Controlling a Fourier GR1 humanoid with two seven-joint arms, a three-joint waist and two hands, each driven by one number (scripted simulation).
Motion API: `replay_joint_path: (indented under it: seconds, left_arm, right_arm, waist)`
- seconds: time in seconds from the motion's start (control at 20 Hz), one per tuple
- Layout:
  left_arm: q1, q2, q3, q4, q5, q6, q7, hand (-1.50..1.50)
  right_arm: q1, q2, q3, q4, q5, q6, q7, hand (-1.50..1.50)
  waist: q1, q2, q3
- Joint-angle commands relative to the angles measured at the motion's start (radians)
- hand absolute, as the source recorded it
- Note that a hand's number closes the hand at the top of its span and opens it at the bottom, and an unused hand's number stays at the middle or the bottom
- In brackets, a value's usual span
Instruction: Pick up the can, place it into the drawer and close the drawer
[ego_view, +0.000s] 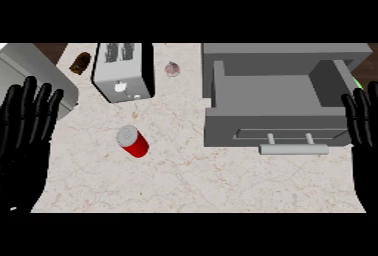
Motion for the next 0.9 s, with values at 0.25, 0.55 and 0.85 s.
replay_joint_path:
  seconds: [0.25,0.55,0.85]
  left_arm:
    - [-0.092,-0.073,-0.122,0.082,-0.16,0.112,0.009,-1.5]
    - [0.04,-0.053,-0.109,-0.006,-0.222,0.156,0.397,-1.5]
    - [0.034,-0.071,-0.157,-0.105,-0.266,0.173,0.512,-1.5]
  right_arm:
    - [-0.036,0.024,0.078,0.02,0.024,0.03,0.009,-1.5]
    - [0.15,0.012,-0.071,-0.012,-0.011,-0.045,0.173,-1.5]
    - [0.259,-0.031,-0.184,-0.037,-0.13,0.069,0.123,-1.5]
  waist:
    - [-0.004,0.026,-0.014]
    - [-0.008,0.022,-0.013]
    - [-0.008,0.024,-0.013]
